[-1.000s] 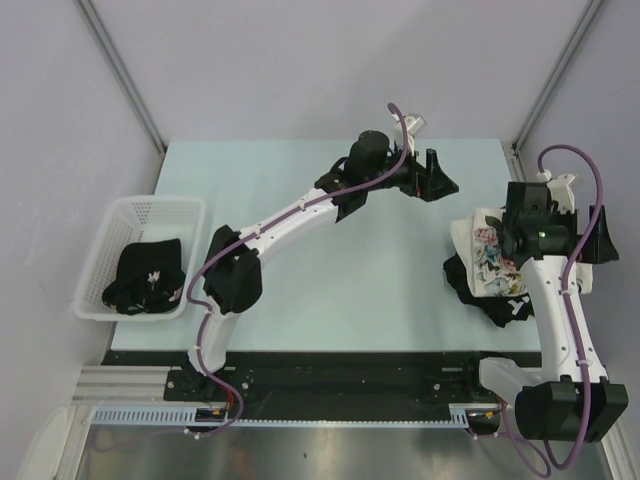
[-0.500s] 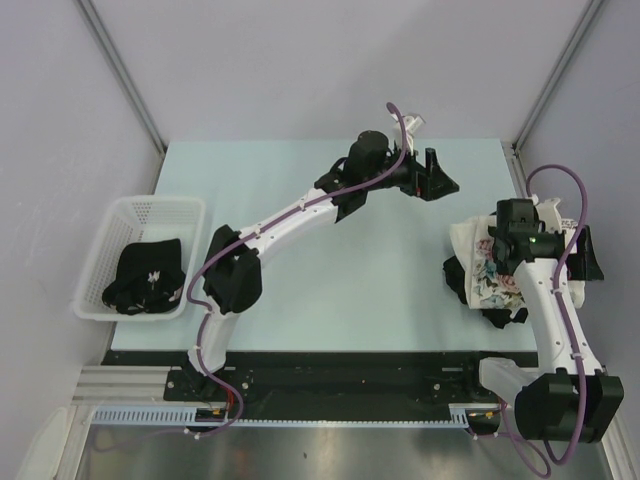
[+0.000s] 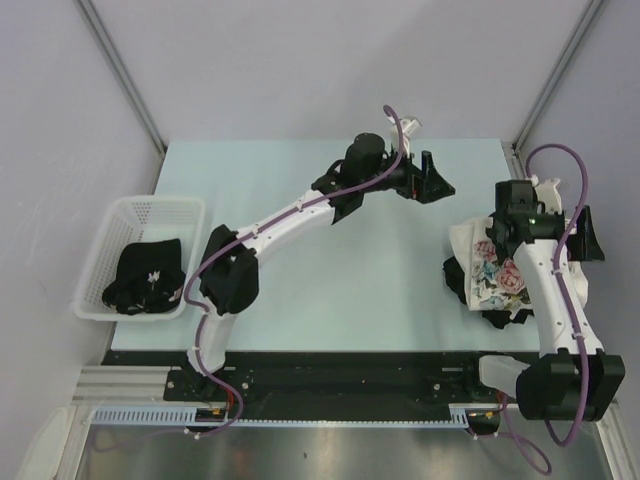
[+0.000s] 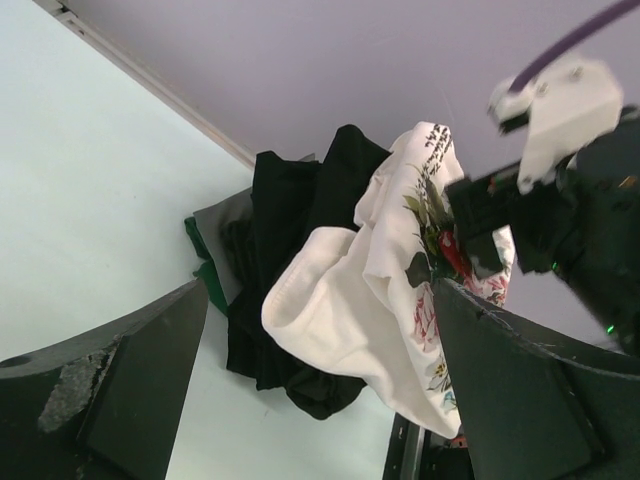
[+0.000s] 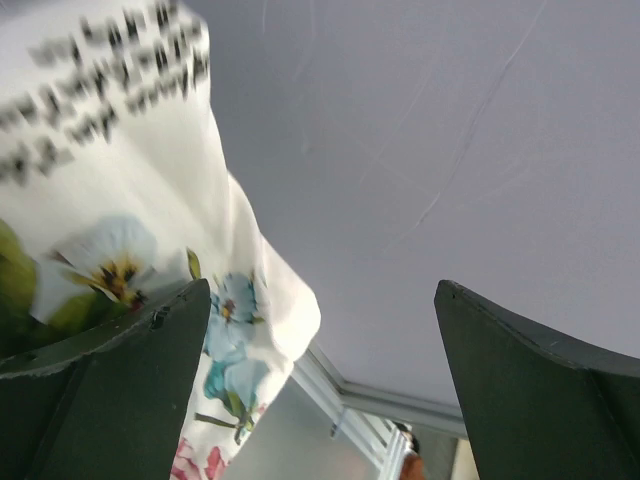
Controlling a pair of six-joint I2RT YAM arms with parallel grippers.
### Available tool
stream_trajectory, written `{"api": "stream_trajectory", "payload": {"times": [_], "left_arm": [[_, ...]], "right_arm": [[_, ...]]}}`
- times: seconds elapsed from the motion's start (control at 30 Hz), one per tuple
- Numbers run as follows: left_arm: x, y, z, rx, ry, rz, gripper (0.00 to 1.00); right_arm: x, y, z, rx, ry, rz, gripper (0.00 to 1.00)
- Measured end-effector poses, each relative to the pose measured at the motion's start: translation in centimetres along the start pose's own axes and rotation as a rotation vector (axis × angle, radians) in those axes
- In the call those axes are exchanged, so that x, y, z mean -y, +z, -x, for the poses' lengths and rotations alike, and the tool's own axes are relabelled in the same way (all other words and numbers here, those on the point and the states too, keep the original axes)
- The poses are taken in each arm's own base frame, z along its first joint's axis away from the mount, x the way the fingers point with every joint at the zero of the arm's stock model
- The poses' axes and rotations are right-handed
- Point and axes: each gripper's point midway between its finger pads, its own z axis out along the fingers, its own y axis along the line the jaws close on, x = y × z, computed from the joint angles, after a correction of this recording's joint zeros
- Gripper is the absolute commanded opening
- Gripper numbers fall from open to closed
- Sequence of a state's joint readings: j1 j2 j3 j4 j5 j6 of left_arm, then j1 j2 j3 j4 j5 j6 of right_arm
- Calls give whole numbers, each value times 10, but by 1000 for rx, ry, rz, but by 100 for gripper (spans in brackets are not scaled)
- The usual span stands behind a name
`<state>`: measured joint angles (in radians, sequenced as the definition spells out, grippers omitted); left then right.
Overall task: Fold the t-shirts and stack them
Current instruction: Put the neatly folded tshirt into the corner of the board with both arms
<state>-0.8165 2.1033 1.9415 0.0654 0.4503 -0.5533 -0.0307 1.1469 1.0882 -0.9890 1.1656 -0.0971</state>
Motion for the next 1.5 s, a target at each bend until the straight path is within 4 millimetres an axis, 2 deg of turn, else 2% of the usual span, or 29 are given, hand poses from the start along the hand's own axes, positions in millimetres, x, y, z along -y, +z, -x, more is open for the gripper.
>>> {"api": "stream_trajectory", "payload": {"times": [0.1, 0.27, 0.5, 0.73, 0.9, 1.07, 1.17, 1.27, 1.33, 1.5], "left_arm": [[-2, -3, -5, -11, -5, 6, 100], [0, -10, -7, -21, -6, 13, 100], [11, -30, -4, -23, 17, 17, 100], [13, -53, -6, -29, 39, 36, 100], [9, -60, -3, -25, 44, 47, 99], [-1, -64, 4, -11, 38, 65, 99], [-5, -66, 6, -6, 37, 73, 100], [-8, -67, 8, -3, 36, 78, 100], [-9, -67, 9, -2, 36, 80, 99], [-21, -72, 8, -5, 42, 133, 100]], "right_arm": [[4, -7, 26, 39, 53, 12, 100], [-5, -16, 52, 81, 86, 39, 100], [-50, 1, 62, 26, -31, 30, 100], [-74, 17, 78, 24, -85, -2, 100], [-83, 20, 78, 14, -90, -5, 100], [-81, 20, 79, 13, -91, -17, 100], [-79, 18, 85, 28, -99, -17, 99], [-72, 10, 103, 65, -72, -7, 100], [-66, -3, 122, 109, -35, 10, 100], [-57, -63, 186, 256, 130, 175, 100]]}}
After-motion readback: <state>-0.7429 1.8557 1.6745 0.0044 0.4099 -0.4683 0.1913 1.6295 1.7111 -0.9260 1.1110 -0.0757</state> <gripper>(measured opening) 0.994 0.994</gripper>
